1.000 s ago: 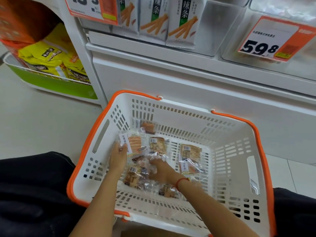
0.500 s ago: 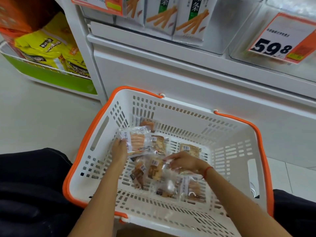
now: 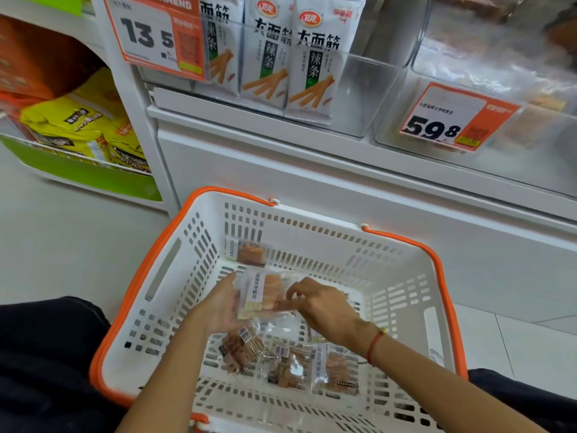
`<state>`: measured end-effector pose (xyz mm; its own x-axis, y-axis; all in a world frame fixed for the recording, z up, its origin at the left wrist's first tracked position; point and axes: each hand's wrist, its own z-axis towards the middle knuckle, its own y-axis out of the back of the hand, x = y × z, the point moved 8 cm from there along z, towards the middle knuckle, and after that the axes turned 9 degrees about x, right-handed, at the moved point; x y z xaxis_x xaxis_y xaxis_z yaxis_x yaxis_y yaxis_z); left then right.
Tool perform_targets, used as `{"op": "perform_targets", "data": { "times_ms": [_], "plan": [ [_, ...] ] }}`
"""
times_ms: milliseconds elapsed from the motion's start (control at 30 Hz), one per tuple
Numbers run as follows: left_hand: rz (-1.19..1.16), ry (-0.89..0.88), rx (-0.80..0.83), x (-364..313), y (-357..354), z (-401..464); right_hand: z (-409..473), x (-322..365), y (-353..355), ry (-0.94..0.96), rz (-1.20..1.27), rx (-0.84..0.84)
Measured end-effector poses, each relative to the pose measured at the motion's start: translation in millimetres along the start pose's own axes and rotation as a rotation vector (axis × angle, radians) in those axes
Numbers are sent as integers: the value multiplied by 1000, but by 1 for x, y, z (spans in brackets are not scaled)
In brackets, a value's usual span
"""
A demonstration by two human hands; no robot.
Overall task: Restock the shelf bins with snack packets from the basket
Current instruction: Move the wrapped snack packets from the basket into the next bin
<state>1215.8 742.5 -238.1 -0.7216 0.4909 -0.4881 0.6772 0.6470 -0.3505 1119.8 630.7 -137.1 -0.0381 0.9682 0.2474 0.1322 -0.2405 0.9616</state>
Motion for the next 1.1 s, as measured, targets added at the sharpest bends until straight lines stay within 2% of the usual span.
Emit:
{"op": "perform_targets", "data": {
  "times_ms": [233,333,400,467,533,600,633,833,1000,1100],
  "plan": [
    [113,-20,124,1,-11,7,-5,5,-10,101,-53,-27],
    [113,-101,27,-11,-5,7,-4,10,-5,115,-82,-34],
    [92,-150,-98,-15,10,6,-2,1,-9,-13,3,-15],
    [47,-181,-211,-16,25,3,-7,-20,-29,-261,122,88],
    [-46,-204,-218,-15,29,3,-21,-34,-68,-445,211,330],
    [-142,-209,-194,-14,28,3,-37,-29,-111,-455,187,663],
    [-175,-215,-179,-15,26,3,-43,-24,-126,-444,154,753],
    [-215,-259,-132,-23,15,2,-39,-17,-134,-508,176,651],
    [-180,-266,-125,-26,14,0,-30,-28,-128,-516,195,787],
    [-162,-280,-131,-27,13,-2,-33,-32,-108,-521,417,822]
  ]
}}
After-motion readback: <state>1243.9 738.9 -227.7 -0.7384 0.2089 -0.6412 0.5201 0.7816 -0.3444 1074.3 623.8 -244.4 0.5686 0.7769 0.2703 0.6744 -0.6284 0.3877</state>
